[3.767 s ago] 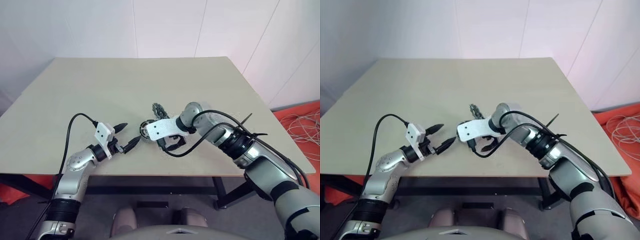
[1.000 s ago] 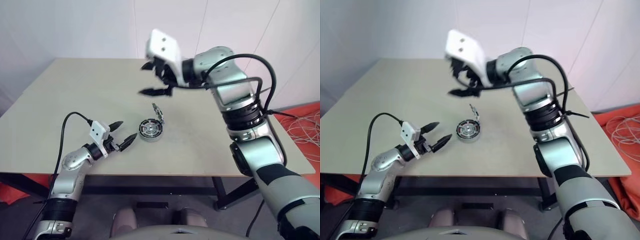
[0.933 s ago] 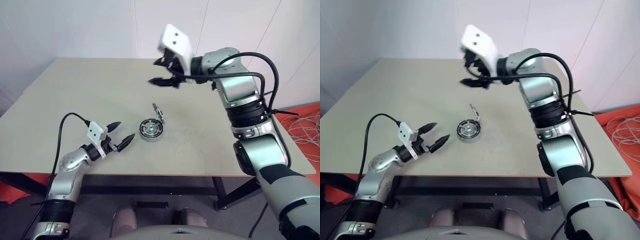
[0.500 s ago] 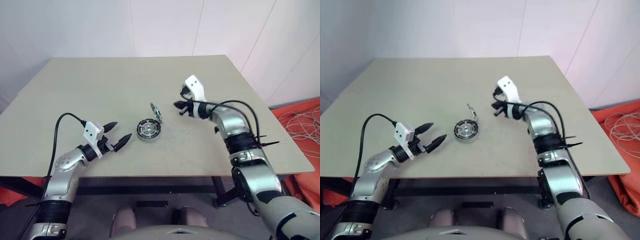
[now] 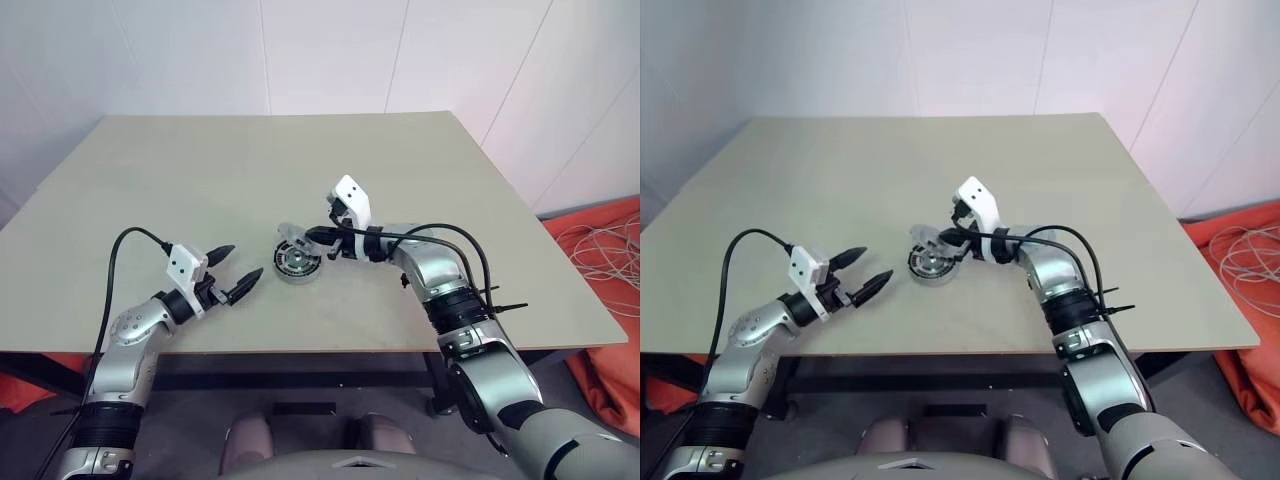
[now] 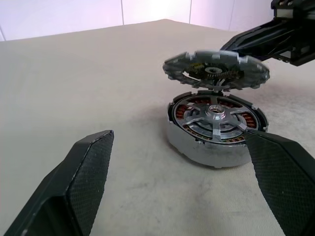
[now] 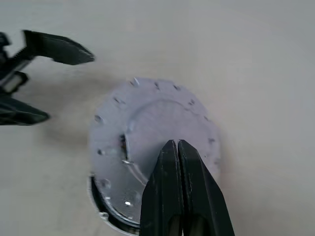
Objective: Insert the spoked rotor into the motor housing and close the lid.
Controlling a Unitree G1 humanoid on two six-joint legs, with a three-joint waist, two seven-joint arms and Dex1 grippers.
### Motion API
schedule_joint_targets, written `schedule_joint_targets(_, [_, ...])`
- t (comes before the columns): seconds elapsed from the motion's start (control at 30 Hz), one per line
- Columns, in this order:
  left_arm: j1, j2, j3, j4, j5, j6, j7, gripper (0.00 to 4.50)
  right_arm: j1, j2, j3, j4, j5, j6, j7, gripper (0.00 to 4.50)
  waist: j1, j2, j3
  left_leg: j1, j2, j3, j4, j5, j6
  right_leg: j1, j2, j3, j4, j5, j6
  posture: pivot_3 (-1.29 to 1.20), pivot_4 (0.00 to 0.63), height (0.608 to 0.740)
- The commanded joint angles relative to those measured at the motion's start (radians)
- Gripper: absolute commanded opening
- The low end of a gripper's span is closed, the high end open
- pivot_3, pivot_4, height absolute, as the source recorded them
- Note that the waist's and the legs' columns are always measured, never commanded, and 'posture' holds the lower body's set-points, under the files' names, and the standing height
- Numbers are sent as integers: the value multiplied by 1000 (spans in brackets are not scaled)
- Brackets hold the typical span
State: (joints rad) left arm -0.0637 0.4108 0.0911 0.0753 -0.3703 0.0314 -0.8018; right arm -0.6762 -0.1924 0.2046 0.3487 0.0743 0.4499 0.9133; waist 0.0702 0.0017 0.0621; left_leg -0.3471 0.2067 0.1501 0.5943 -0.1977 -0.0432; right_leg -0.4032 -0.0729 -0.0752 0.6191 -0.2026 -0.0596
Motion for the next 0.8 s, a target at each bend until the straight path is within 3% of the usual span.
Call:
schedule_joint_targets(0.03, [-10,3,13,-27,-5,-14,2,4500,6,-4,30,-31,13,-16,26,8,1,0,0,0,0,0,0,0,0,0,0,0,0,0,0,0,0,740])
schedule_joint_targets(0.47, [-12,-5,5,-35,-2,-12,9,4500,-18,-44,173,174,-115,-203,59,8,0,0,0,5,0,0,0,0,0,6,0,0,0,0,1,0,0,740])
schedule_joint_targets(0.8, [-13,-2,8,-44,-2,-10,16,4500,-32,-43,81,188,-5,-341,150,8,-1,0,0,11,0,-1,0,0,0,14,0,0,-9,-1,2,0,0,740])
